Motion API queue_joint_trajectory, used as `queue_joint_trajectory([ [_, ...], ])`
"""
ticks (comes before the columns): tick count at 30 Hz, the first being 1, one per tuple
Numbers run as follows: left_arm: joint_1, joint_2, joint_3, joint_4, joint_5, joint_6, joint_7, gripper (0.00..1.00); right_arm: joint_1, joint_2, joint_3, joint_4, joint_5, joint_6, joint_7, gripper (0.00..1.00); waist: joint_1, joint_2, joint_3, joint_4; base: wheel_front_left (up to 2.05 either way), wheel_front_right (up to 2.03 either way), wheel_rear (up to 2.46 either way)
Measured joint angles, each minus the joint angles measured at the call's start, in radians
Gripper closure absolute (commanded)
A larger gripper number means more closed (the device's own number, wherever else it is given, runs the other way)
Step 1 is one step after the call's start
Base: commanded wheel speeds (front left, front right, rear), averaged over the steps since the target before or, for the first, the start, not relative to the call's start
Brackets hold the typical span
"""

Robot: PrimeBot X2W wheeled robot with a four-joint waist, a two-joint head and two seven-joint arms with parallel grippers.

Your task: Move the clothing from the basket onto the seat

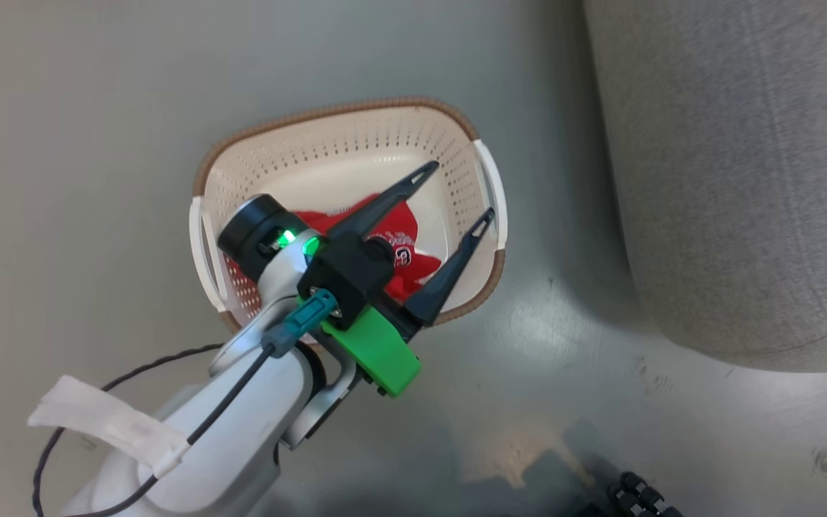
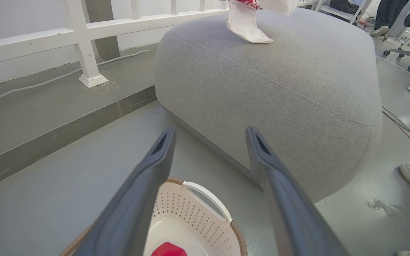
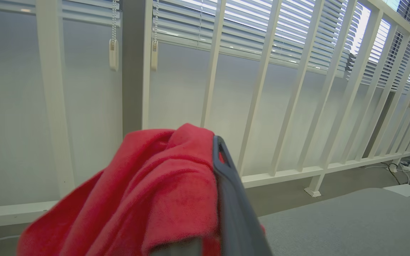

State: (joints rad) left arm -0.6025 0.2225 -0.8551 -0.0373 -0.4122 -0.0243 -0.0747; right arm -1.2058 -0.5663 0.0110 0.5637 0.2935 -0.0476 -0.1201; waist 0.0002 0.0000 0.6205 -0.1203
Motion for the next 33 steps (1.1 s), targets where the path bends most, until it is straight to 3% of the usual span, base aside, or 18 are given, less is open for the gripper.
queue_joint_trajectory([
  [2, -0.003, 0.013, 0.007, -0.011, 0.003, 0.007, 0.011, 0.00, 0.004, 0.012, -0.004, 0.040, -0.003, -0.014, -0.009, 1.00, 0.0000, 0.0000, 0.030, 0.006, 0.00, 0.00, 0.00],
  [13, -0.004, 0.057, 0.015, -0.033, 0.011, 0.017, 0.031, 0.00, 0.111, 0.102, 0.001, 0.208, 0.014, -0.016, -0.035, 1.00, 0.0000, 0.0000, 0.093, -0.023, 0.00, 0.00, 0.00],
  [23, -0.003, 0.072, 0.014, -0.036, 0.011, 0.017, 0.039, 0.00, 0.140, 0.136, 0.018, 0.309, 0.025, 0.004, -0.041, 1.00, 0.0000, 0.0000, 0.085, -0.069, 0.00, 0.00, 0.00],
  [24, -0.003, 0.072, 0.014, -0.037, 0.011, 0.017, 0.039, 0.00, 0.142, 0.139, 0.019, 0.314, 0.026, 0.008, -0.041, 0.85, -0.0001, 0.0000, 0.083, -0.072, 0.00, 0.00, 0.00],
  [25, -0.003, 0.073, 0.014, -0.037, 0.010, 0.017, 0.039, 0.00, 0.143, 0.142, 0.019, 0.319, 0.029, 0.012, -0.041, 0.61, -0.0001, 0.0000, 0.081, -0.075, 0.00, 0.00, 0.00],
  [26, -0.003, 0.073, 0.014, -0.038, 0.010, 0.017, 0.040, 0.00, 0.143, 0.147, 0.020, 0.323, 0.033, 0.015, -0.043, 0.01, -0.0001, 0.0000, 0.080, -0.078, 0.00, 0.00, 0.00],
  [33, -0.003, 0.078, 0.018, -0.041, 0.007, 0.017, 0.040, 0.00, 0.146, 0.178, 0.035, 0.338, 0.044, 0.059, -0.074, 0.00, -0.0001, 0.0000, 0.070, -0.102, 0.00, 0.00, 0.00],
])
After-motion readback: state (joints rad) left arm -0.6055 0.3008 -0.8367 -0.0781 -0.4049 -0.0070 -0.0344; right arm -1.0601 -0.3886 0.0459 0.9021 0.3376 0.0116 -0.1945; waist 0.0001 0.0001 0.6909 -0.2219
